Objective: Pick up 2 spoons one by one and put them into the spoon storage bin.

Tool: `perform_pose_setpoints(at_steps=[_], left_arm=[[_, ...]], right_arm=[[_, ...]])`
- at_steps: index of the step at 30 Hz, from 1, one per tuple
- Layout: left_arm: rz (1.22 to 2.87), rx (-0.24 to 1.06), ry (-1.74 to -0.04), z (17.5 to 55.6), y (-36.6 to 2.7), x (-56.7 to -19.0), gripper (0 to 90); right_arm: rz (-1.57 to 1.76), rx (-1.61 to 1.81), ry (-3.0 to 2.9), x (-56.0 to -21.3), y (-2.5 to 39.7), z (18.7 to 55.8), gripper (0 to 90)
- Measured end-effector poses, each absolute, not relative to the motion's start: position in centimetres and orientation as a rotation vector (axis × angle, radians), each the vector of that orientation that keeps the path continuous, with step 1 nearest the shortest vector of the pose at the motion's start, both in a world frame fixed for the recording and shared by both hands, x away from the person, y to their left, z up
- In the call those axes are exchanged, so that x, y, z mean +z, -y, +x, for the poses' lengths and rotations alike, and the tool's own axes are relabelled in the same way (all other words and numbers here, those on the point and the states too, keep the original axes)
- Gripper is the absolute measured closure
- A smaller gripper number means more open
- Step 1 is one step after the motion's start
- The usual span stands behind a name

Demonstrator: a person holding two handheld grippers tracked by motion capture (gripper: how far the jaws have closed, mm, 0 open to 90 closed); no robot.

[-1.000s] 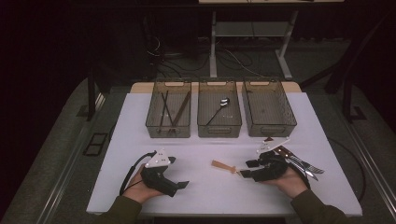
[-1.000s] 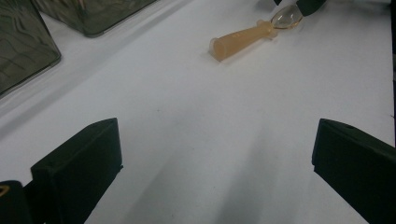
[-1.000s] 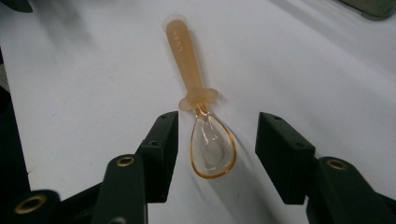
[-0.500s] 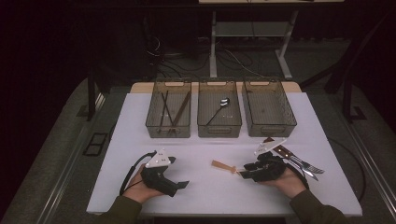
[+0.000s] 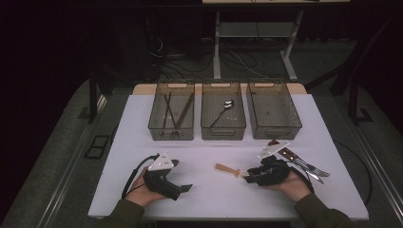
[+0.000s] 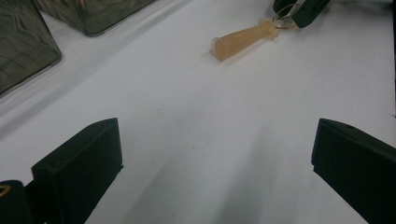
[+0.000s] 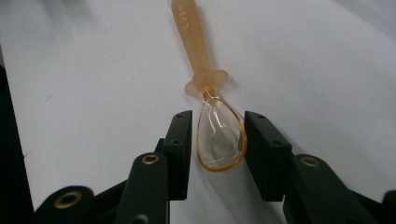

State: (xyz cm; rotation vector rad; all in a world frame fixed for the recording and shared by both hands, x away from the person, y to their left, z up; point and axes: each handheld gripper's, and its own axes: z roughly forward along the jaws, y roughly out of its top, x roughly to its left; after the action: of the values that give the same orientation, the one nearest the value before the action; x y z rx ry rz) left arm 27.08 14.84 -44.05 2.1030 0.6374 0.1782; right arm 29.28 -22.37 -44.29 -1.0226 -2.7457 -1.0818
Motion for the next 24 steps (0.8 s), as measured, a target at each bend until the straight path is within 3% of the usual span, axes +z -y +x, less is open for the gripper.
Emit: perform_pose_setpoints(at_steps=[18,24], left_arm=[[2.104,0.178,-0.639,27.1,-14.8,-44.1,1.0],[2.107,0.179,-0.638,27.1,-14.8,-44.1,1.0]], right_arm=[[-0.971,-1.063,2.799,-44.3,22.0,29.0,72.6],[-0.919,-1.032,2.905,-44.1,21.5,28.5,81.0]])
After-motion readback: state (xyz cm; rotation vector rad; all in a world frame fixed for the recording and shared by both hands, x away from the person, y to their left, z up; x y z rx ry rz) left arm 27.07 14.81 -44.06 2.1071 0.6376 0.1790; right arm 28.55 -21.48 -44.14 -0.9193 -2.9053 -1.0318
